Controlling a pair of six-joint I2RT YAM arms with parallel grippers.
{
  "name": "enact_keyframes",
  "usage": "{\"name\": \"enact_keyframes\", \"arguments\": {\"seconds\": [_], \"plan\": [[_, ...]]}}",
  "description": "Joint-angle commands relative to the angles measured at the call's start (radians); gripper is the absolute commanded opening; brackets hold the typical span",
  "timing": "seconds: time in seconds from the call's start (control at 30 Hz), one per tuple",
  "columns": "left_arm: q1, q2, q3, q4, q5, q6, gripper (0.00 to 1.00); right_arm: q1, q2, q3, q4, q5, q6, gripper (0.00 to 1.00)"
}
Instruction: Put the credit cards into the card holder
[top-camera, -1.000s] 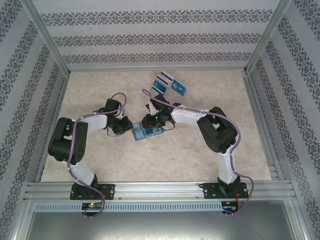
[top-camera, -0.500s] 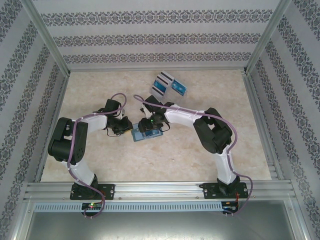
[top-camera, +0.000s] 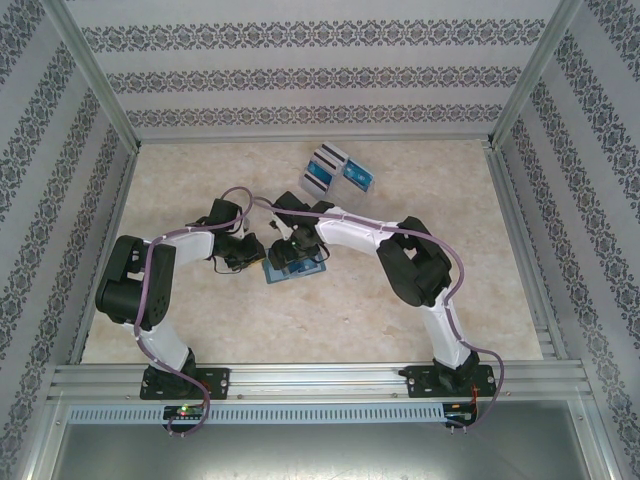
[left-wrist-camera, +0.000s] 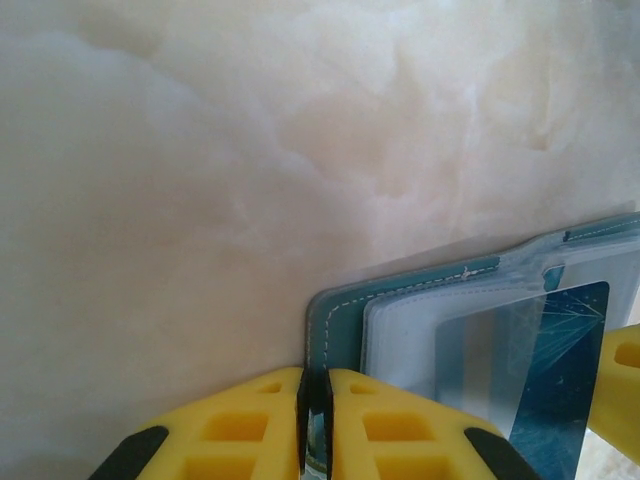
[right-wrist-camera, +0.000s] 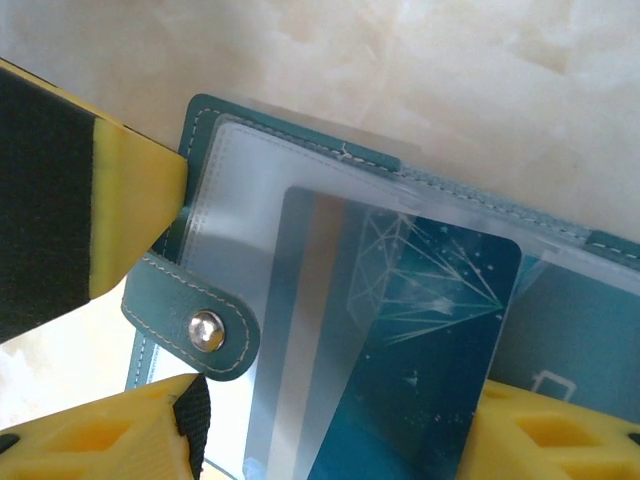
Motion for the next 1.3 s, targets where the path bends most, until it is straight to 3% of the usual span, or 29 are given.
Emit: {"name": "enact_keyframes", "arguments": {"seconds": [0.0, 0.07, 0.4, 0.8, 1.27], "plan": [[-0.008, -0.018, -0.022, 0.023, 0.011, -0.011, 0.15, 0.017, 0.016, 0.020, -0.065, 0.000, -0.042, 0.65], [-0.008, -0.016, -0.021, 0.023, 0.013, -0.012, 0.15, 0.013, -0.001, 0.013, -0.047, -0.033, -0.039, 0.70], [-0.008, -0.033, -0.023, 0.011, 0.006, -0.005, 0.15, -0.031, -0.081, -0.012, -0.021, -0.057, -0.019, 0.70], [-0.008, -0.038, -0.028, 0.008, 0.000, -0.002, 0.14, -0.003, -0.021, 0.005, -0.041, -0.085, -0.001, 0.70], [-0.008, -0.039, -0.026, 0.010, 0.006, -0.005, 0.14, -0.025, -0.056, -0.017, -0.051, -0.007, -0.006, 0.70]]}}
